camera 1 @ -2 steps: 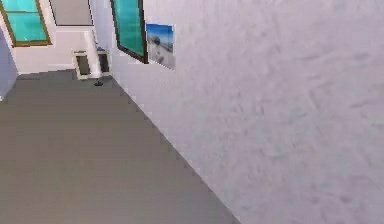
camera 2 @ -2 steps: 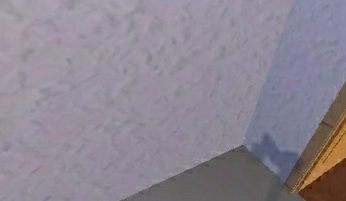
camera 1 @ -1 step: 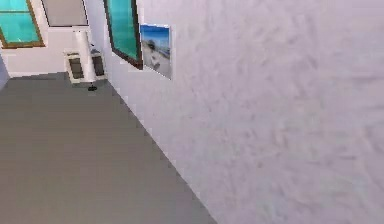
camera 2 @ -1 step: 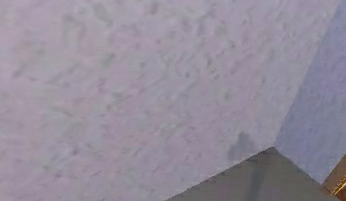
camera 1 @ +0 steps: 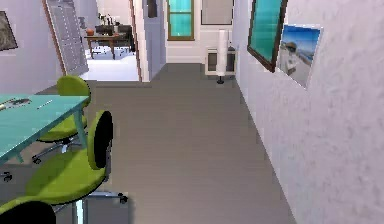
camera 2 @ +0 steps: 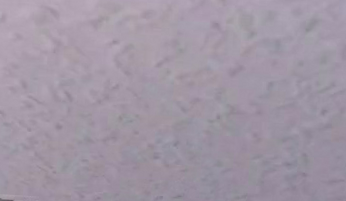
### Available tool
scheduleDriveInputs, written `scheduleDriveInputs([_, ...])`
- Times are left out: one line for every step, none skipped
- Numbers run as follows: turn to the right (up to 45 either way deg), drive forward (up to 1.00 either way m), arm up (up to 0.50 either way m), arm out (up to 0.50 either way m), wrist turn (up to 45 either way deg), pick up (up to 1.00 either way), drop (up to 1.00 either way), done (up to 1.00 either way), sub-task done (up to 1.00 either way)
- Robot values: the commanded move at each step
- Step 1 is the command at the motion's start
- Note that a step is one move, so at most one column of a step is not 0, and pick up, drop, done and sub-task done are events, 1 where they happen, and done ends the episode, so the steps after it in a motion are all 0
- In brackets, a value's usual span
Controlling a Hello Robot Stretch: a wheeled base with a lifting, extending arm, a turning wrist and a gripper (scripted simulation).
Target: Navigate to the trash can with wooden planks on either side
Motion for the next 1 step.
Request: scheduleDriveInputs([0.0,1.00,0.00,0.00,0.0,0.00,0.00,0.00,0.00])
